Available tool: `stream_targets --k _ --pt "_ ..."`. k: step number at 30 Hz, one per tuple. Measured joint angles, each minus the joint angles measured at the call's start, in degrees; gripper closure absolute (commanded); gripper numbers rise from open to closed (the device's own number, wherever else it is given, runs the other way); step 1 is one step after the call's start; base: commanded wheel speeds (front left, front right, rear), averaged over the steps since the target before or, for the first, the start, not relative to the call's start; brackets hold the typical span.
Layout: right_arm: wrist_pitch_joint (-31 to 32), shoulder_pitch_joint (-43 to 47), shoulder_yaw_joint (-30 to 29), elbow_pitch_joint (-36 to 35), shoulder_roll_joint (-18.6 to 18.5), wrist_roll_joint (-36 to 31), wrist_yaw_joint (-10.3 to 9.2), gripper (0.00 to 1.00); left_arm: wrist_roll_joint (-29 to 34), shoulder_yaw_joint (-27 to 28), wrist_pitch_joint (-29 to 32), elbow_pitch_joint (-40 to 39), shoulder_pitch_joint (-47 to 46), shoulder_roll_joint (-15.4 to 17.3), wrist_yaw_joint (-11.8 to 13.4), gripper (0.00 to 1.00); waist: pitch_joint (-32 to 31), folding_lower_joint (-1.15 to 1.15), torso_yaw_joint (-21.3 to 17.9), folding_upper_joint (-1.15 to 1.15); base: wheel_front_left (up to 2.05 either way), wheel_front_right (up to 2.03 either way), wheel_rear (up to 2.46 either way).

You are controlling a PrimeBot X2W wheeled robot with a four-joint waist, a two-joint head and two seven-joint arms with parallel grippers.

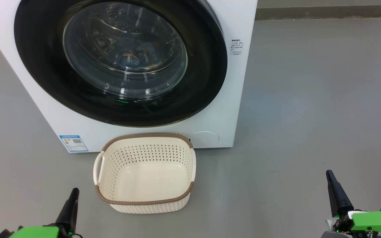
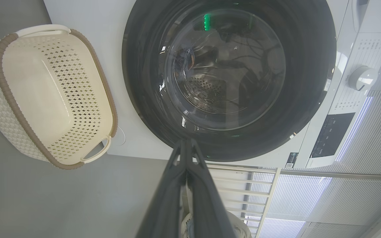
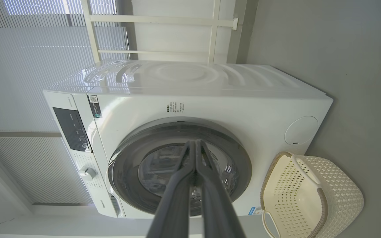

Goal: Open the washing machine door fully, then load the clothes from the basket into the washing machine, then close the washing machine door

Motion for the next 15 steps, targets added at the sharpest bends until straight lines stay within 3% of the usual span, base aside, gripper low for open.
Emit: stream_targets --k 15 --pt "0.0 0.0 0.0 0.0 0.0 0.0 0.00 1.00 0.0 0.1 0.0 0.0 0.0 0.0 0.0 1.00 0.0 0.00 0.0 0.00 0.00 0.00 0.00"
